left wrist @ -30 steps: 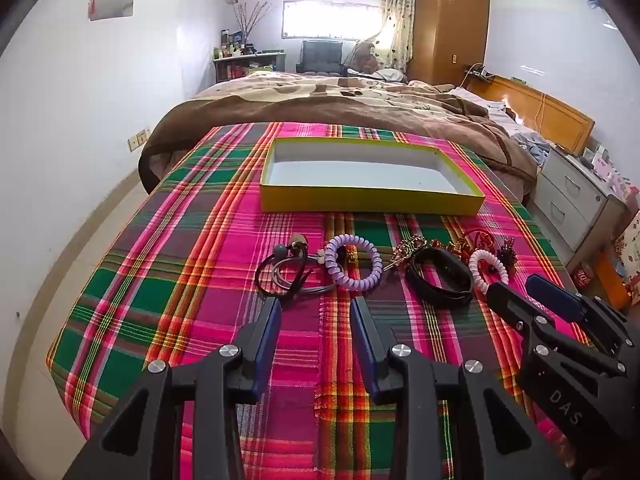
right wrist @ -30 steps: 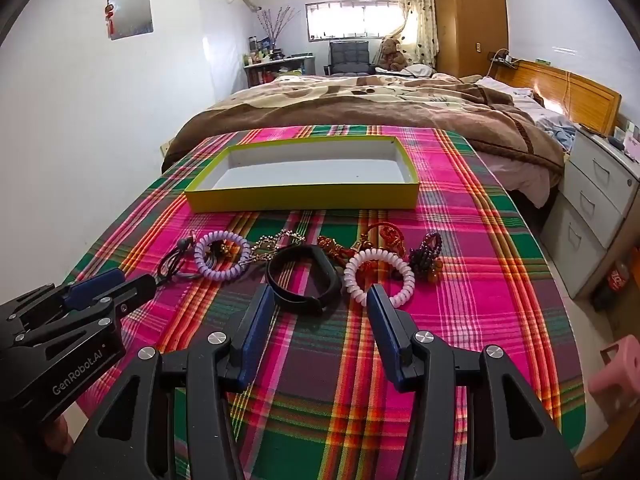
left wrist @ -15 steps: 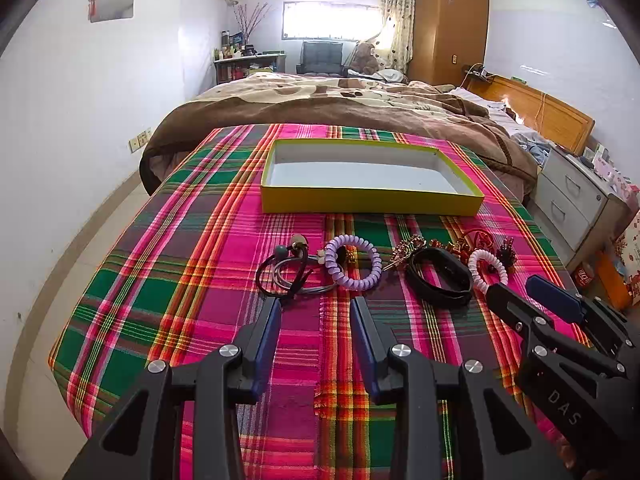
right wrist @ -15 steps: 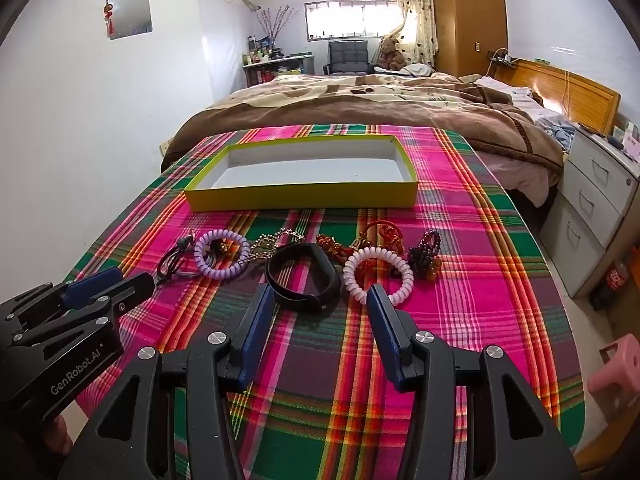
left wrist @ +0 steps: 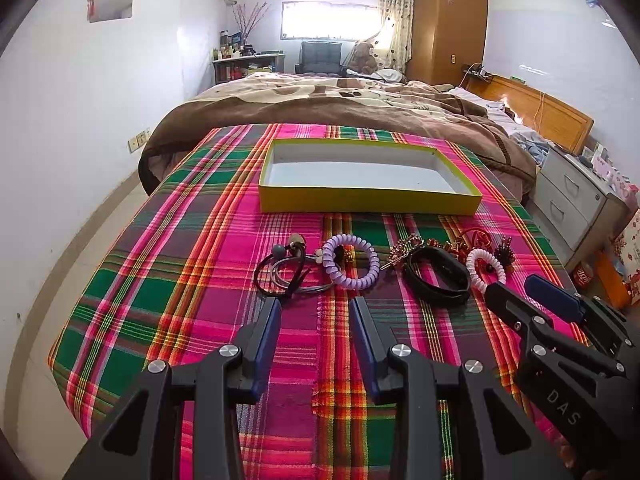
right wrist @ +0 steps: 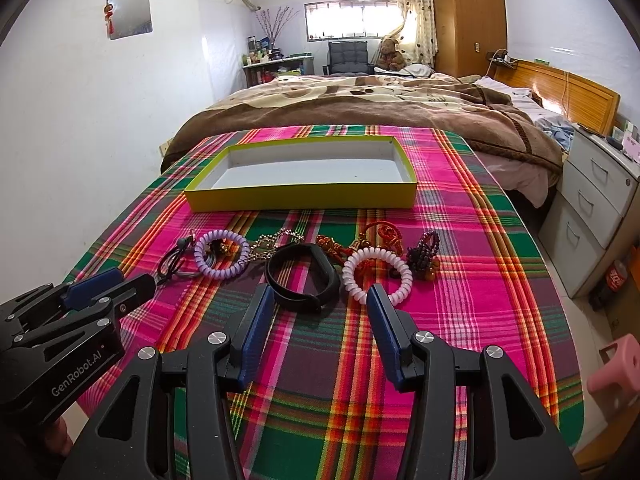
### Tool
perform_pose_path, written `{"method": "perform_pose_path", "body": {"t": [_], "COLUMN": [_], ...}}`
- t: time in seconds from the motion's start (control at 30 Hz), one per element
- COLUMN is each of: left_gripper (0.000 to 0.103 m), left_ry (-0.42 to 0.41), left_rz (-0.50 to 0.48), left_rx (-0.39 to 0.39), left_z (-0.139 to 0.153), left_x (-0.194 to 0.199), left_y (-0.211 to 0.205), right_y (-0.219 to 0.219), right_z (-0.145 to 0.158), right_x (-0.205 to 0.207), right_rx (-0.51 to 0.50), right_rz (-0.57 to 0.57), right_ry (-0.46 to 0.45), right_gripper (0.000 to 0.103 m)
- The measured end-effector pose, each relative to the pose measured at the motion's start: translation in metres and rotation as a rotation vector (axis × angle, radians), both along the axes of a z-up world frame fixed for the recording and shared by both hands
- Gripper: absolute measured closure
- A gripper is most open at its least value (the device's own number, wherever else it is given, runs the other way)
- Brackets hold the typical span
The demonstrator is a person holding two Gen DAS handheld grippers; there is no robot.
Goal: Organize jewelry
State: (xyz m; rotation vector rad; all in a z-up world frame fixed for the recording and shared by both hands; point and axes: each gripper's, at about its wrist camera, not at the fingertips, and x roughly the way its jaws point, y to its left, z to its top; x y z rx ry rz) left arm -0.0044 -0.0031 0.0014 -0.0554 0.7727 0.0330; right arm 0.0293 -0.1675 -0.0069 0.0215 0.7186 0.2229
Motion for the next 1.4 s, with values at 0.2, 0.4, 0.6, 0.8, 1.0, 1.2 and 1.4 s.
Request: {"method": "perform_pose_path", "body": {"t": [0.2, 0.4, 0.6, 0.8, 1.0, 1.2, 1.4], "left_gripper": [0.068, 0.068, 0.068, 0.068, 0.068, 0.068, 0.068], "left_ry": [0.0, 0.003, 0.002, 0.0, 0.0, 0.0, 0.001], "left_rz": [0.001, -0.002, -0.003, -0.003, -0.003, -0.004, -0.005], "left_rx": [-0.001, -0.004, -0.003, -0.003, -0.002, -0.001, 0.0], "left_z": [0.0013, 0.0013, 0.0021, 0.0021, 0.0023, 0.0022, 0.0033], "left_x": [-0.0023, -0.0012, -0.0017, -0.0018, -0.0016, -0.0008, -0.001], "left_y": [0.0005, 0.0013, 0.002, 0.0017, 0.0016, 0.0005, 0.0006], "right_y": [0.0, -0.0005, -0.0006, -0.0001, 0.0002, 0.0, 0.0001], "right_z": [-0.0001, -0.0001, 0.0, -0.0002, 0.0007, 0.0008, 0.0003], "right_x": [0.0002, 0.0002, 0.0001, 0.0001, -0.0003, -0.0004, -0.0003], "right_rx": [0.0, 0.0, 0.0, 0.001, 0.001, 0.0, 0.0], "right_rz": [-0.001, 0.001, 0.0, -0.001, -0.001, 0.0, 0.0], "right_ry": [0.0, 0.0, 0.003, 0.001, -0.002, -0.001, 0.0], "right_gripper": [0.054, 0.054, 0.054, 0.054, 0.054, 0.054, 0.054]}}
